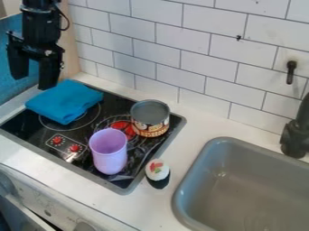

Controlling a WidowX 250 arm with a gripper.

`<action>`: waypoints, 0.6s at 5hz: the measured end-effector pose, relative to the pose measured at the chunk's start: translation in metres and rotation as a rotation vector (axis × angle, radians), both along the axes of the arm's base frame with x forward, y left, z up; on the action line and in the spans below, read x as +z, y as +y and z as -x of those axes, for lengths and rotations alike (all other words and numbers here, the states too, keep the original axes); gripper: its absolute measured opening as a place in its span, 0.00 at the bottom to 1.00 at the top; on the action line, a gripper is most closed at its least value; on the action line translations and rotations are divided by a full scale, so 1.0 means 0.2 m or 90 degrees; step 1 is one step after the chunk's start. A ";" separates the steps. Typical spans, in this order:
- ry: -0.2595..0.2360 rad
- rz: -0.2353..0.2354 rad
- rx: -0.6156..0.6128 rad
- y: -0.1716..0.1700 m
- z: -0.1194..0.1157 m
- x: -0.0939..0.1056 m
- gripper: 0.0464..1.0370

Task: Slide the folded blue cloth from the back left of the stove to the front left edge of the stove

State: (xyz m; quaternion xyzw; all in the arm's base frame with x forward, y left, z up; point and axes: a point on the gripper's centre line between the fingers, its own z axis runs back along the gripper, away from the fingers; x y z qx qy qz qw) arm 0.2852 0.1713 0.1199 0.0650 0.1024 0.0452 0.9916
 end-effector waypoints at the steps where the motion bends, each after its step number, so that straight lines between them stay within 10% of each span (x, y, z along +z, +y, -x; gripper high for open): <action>1: 0.021 0.013 0.000 -0.01 0.00 -0.06 0.96; 3: -0.070 0.028 -0.046 0.04 -0.23 -0.15 0.96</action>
